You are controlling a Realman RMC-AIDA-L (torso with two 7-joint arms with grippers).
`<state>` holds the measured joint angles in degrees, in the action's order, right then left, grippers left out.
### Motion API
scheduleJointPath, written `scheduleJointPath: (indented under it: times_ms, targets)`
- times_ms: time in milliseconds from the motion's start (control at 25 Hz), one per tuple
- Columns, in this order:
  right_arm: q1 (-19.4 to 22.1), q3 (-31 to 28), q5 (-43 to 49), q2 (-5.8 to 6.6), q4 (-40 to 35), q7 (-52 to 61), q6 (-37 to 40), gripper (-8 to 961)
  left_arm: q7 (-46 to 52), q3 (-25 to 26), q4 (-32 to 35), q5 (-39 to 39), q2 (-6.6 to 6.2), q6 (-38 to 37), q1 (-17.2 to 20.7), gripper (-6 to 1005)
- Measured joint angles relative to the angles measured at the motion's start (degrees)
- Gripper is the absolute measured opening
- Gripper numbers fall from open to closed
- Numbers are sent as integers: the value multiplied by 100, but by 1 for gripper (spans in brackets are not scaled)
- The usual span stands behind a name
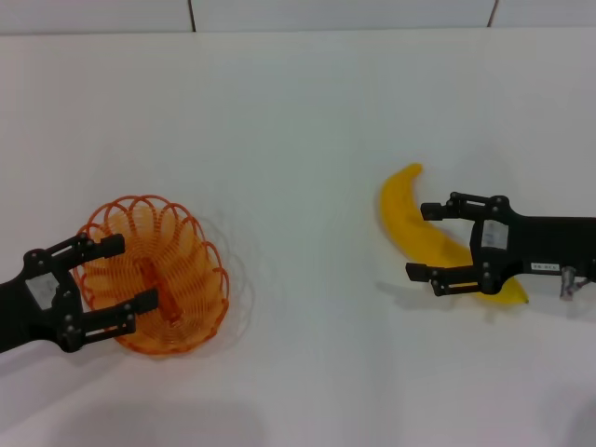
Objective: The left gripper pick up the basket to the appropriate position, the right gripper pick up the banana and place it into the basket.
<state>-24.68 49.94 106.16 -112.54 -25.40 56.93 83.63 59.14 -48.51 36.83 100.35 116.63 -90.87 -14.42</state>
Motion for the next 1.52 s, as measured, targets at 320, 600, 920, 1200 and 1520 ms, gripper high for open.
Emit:
scheduleJointPath:
  times_ms: [320, 600, 920, 1200, 1520]
  targets:
    - [-31, -1, 1, -16, -1, -13, -18, 907, -15, -20, -42, 6, 0, 0, -84, 862]
    - [-30, -2, 2, -13, -1, -15, -22, 906, 279, 206, -56, -63, -2, -3, -199, 862]
    - [-99, -2, 2, -11, 3, 28, -10, 905, 4070, 877, 1399, 1845, -405, 244, -1448, 862]
    - [-146, -2, 2, 2, 1, 40, 2, 906, 3694, 786, 2433, 4485, -60, 279, -2343, 855]
    - [-251, 4, -5, -17, 7, 61, -10, 906, 2777, -29, 2905, 4075, 51, 441, -1840, 844]
